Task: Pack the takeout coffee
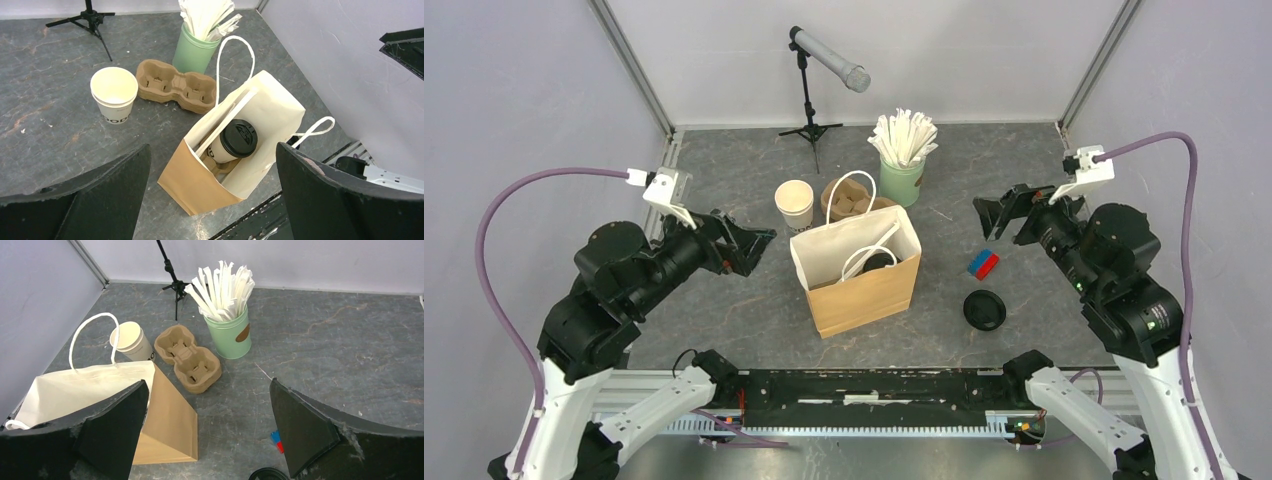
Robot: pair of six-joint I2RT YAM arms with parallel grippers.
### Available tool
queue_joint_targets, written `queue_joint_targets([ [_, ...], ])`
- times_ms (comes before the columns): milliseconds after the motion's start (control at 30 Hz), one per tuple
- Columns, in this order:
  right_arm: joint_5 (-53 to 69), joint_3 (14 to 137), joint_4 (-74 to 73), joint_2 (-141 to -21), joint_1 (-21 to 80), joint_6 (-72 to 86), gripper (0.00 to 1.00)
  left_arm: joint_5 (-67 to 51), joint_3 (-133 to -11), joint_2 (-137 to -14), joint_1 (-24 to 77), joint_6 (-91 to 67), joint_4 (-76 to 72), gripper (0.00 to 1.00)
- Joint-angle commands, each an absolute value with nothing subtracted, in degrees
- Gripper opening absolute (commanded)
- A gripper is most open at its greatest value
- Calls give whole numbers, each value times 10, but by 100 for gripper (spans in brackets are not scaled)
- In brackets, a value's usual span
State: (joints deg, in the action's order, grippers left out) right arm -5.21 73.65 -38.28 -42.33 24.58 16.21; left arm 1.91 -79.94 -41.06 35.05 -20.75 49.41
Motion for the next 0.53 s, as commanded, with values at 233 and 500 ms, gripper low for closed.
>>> queue_joint_targets([
  [233,-72,721,-384,-437,244,202,98,44,-787,-408,348,-243,470,100],
  [500,-52,721,-384,-445,244,194,98,51,-784,-407,348,-239,462,100],
])
